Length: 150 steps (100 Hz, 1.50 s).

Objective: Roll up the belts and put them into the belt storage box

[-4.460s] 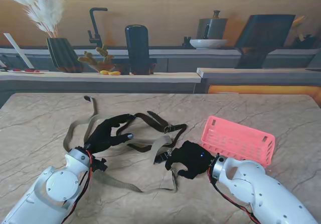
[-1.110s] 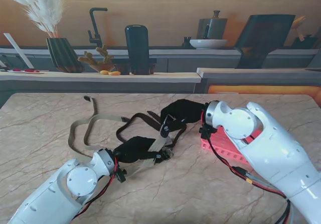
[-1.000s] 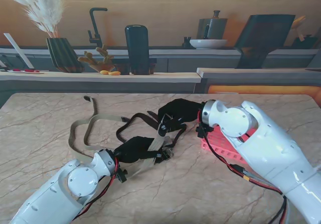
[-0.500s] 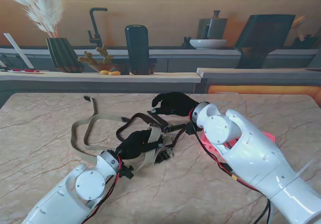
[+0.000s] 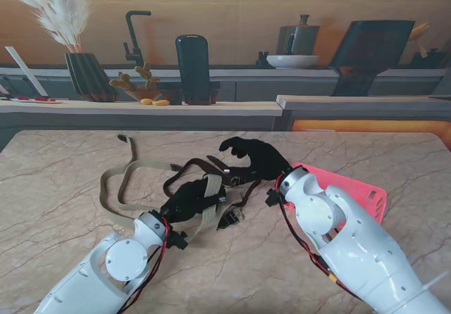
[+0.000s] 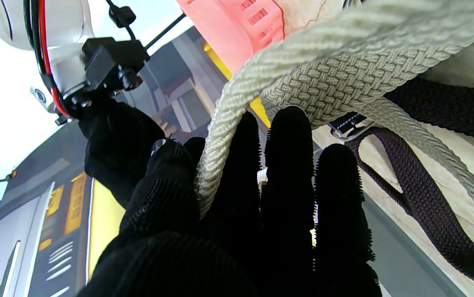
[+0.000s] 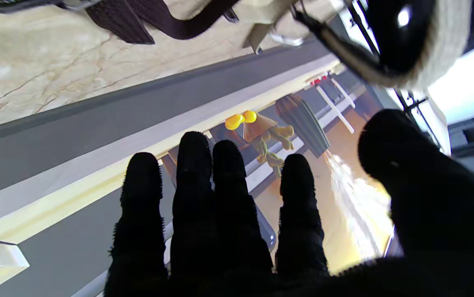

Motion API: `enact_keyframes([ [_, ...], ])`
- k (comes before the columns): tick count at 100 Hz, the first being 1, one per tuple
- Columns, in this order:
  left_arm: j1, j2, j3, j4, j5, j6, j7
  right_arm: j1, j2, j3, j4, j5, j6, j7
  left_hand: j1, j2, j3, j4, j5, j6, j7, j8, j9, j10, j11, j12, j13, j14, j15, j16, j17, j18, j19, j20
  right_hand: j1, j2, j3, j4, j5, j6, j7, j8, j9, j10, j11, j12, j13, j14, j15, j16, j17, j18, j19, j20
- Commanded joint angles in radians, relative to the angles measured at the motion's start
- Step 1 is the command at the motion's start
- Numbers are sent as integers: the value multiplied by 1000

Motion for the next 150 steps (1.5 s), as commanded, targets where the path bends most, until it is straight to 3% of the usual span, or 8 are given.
enact_keyframes([
  [1, 13, -2, -5, -14, 8, -7, 0, -8, 2, -12, 14, -41, -17, -16, 52, 43, 3, 4, -11, -24, 27, -9, -11, -30, -11, -17, 1, -11, -6, -8, -10, -22, 30, 20, 8, -49, 38, 7, -52, -39, -6, -16, -44, -22, -23, -17, -38, -29, -40, -24, -5, -25, -14, -22],
  [17, 16, -2, -7, -16, 21, -16, 9, -2, -12, -41, 42, 79, -4, 6, 51, 44, 3, 4, -14, -26, 28, -11, -16, -31, -13, -20, -3, -12, -8, -10, -14, -20, 26, 19, -103, 0, -255, 2, -114, 24, -35, -66, -132, 20, -86, -49, -114, 18, -143, -92, -56, -3, -73, -47],
  [50, 9, -4, -2, -8, 33, -8, 17, 36, -22, -110, 102, 181, -56, 54, 52, 45, 4, 5, -17, -28, 27, -14, -19, -30, -13, -24, -7, -12, -12, -11, -18, -21, 23, 20, -229, -54, -139, -3, -80, 56, -60, -71, -90, 3, -115, -68, -107, 37, -190, -116, -53, 14, -136, -38],
  [89, 12, -21, 0, -8, 48, 40, 81, 30, -29, -142, 122, 13, -133, -91, 54, 53, 4, 5, -30, -18, 34, -25, -29, -29, -3, -25, -17, -10, -6, -12, -28, -25, 33, 28, 3, -40, -243, 16, 122, -57, 86, -15, 122, -91, -50, -36, 30, -15, -112, -73, 21, 19, -91, -21],
  [101, 11, -21, 1, -9, 42, 47, 79, 34, -41, -155, 136, -7, -133, -145, 54, 53, 3, 5, -30, -18, 34, -34, -30, -26, -3, -27, -18, -10, -6, -14, -30, -26, 33, 30, -24, 23, 3, -15, 190, -107, 148, -15, 208, -114, -31, -29, 71, -29, -75, -57, 39, 20, -46, -41],
  [106, 9, -22, 2, -7, 43, 48, 80, 34, -44, -159, 136, -4, -132, -152, 54, 52, 3, 5, -29, -16, 34, -37, -29, -27, -3, -29, -17, -10, -6, -15, -29, -25, 34, 30, 30, 30, 30, -124, 194, -153, 247, -138, 242, -127, -28, -29, 79, -35, -64, -55, 40, 17, -27, -60],
  [111, 8, -22, 3, -5, 43, 52, 80, 34, -47, -162, 136, -7, -131, -165, 54, 52, 3, 6, -30, -15, 33, -42, -28, -26, -3, -30, -17, -11, -6, -16, -28, -27, 35, 31, 112, 44, -8, -151, 202, -210, 359, -213, 284, -140, -19, -26, 95, -42, -48, -50, 45, 17, -13, -66],
  [150, 3, -33, 5, 2, 14, 94, 98, 14, -52, -159, 115, -88, -170, -260, 42, 42, 6, 13, -23, -3, 24, -99, -24, -25, 0, -43, -13, -13, 6, -23, -25, -32, 46, 37, 303, 118, -39, -138, 362, -288, 444, -241, 427, -154, -1, -5, 159, -66, 42, -17, 57, 17, 49, -78],
])
